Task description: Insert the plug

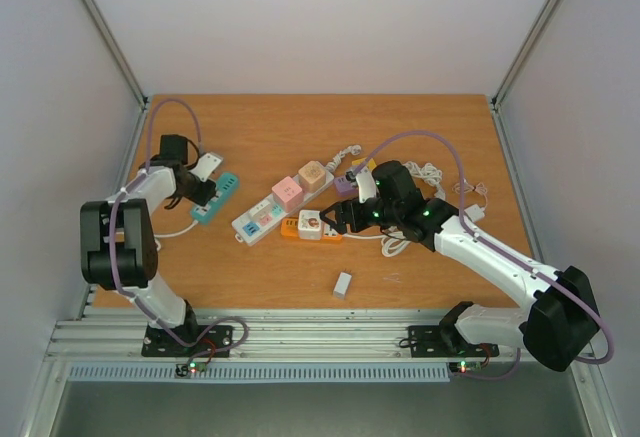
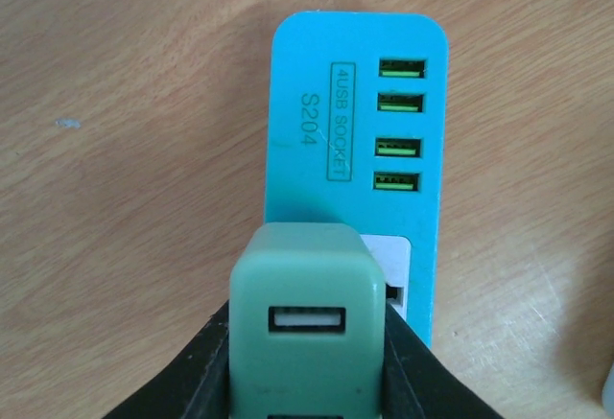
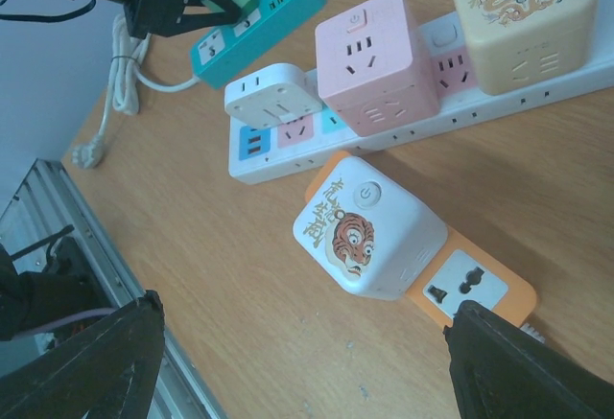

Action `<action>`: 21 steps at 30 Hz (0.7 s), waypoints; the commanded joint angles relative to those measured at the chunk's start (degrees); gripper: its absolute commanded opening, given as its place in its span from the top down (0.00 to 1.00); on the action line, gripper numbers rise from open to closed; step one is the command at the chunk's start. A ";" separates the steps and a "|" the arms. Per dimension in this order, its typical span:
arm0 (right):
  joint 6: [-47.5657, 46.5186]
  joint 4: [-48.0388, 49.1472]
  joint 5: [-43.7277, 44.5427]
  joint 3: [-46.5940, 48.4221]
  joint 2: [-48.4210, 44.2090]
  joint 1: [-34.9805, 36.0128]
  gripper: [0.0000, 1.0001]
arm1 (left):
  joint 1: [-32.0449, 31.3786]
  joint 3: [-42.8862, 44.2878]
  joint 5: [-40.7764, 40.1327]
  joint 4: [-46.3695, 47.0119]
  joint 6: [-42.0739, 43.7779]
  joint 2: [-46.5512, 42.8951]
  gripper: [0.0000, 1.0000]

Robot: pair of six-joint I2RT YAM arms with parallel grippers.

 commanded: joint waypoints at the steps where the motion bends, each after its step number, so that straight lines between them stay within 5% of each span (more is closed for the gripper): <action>1: 0.00 1.70 -0.65 -0.60 -1.32 -0.26 0.19 | 0.14 -0.35 1.18 -2.68 -0.26 5.59 0.87; 6: 0.15 0.69 0.88 -0.45 -1.47 -0.29 0.19 | -0.83 2.43 3.29 -5.42 -3.03 4.17 0.75; 15: 1.27 -3.39 7.85 0.66 -1.83 -0.21 0.17 | -0.82 5.44 1.67 -4.15 -11.18 -4.26 0.27; 17: 1.61 -3.76 8.99 0.65 -1.98 -0.21 0.17 | -0.86 5.97 0.39 -3.63 -12.14 -6.12 0.10; 21: 2.75 -4.46 10.36 0.61 -2.64 -0.22 0.16 | -0.82 6.15 -1.84 -1.74 -14.39 -10.76 0.05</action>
